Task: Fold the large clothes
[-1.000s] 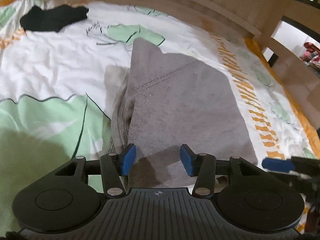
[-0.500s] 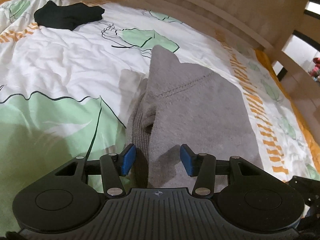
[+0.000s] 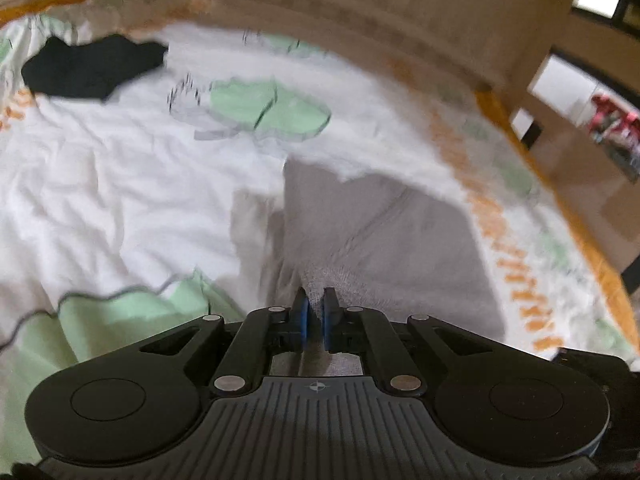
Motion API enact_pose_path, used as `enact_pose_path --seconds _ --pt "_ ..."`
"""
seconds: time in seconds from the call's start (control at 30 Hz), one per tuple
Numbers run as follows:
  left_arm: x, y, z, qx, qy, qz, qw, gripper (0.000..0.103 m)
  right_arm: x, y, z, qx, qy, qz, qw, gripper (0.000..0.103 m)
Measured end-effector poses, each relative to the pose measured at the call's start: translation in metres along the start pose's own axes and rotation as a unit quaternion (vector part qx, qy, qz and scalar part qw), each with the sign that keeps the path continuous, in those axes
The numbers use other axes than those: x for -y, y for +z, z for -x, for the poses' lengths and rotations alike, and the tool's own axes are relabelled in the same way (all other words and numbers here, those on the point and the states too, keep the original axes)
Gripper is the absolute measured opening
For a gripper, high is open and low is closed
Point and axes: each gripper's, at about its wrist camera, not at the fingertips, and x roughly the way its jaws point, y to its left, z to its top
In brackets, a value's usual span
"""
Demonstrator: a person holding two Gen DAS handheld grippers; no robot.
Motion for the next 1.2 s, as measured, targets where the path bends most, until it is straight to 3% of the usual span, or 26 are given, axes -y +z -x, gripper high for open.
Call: enact_pose_path --seconds 0.1,0.13,0.2,0.3,0.37,0.47,0.53,0.6,0.67,0.73,0.8,0.87,0.97,1.07,1.2 --pt "-0.007 -0.009 -0.017 -0.052 0.009 0.003 0.9986 0.010 0.001 -0.011 -0.040 -0.061 0.031 -0.010 0.998 0.062" --pt "-0.009 -0.010 -0.016 -0.054 0.009 0.006 0.9985 0.010 0.002 -0.012 -0.043 -0.063 0.044 -0.015 0.997 0.062" --pt "-0.006 -0.009 -0.004 -0.030 0.014 0.003 0.9995 0.010 0.001 -0.006 -0.039 -0.066 0.057 -0.022 0.996 0.062" --pt "0.013 -0.001 0.024 0.036 0.059 -0.052 0.9963 0.015 0.008 0.005 -0.019 -0.038 0.068 -0.033 0.996 0.061" --pt "0.028 0.002 0.035 0.073 0.066 -0.084 0.9916 0.035 0.020 0.011 -0.004 -0.006 0.060 -0.051 0.997 0.061" --pt "0.049 0.007 0.033 0.098 0.043 -0.114 0.9878 0.043 0.036 0.019 0.009 0.040 0.019 -0.060 0.997 0.061" --pt "0.061 0.009 0.017 0.087 0.033 -0.129 0.9873 0.045 0.047 0.025 0.007 0.052 -0.019 -0.059 0.997 0.058" --pt "0.069 0.009 0.000 0.075 0.021 -0.133 0.9880 0.045 0.056 0.031 -0.001 0.060 -0.048 -0.059 0.995 0.044" --pt "0.071 0.008 -0.017 0.066 0.021 -0.134 0.9886 0.045 0.063 0.038 -0.010 0.070 -0.067 -0.056 0.994 0.043" --pt "0.068 0.006 -0.037 0.055 0.044 -0.142 0.9873 0.045 0.068 0.044 -0.025 0.071 -0.077 -0.051 0.993 0.043" --pt "0.059 0.008 -0.058 0.039 0.069 -0.137 0.9873 0.051 0.074 0.048 -0.048 0.051 -0.092 -0.049 0.993 0.043" --pt "0.045 0.013 -0.069 0.022 0.070 -0.114 0.9908 0.066 0.082 0.047 -0.070 0.029 -0.105 -0.056 0.992 0.043" --pt "0.031 0.021 -0.076 0.005 0.068 -0.085 0.9940 0.080 0.090 0.046 -0.089 0.017 -0.116 -0.061 0.991 0.044" --pt "0.020 0.021 -0.076 -0.004 0.061 -0.056 0.9965 0.088 0.090 0.049 -0.096 0.010 -0.125 -0.062 0.990 0.047" --pt "0.018 0.018 -0.073 -0.005 0.057 -0.032 0.9978 0.089 0.086 0.047 -0.092 0.014 -0.128 -0.054 0.990 0.047"
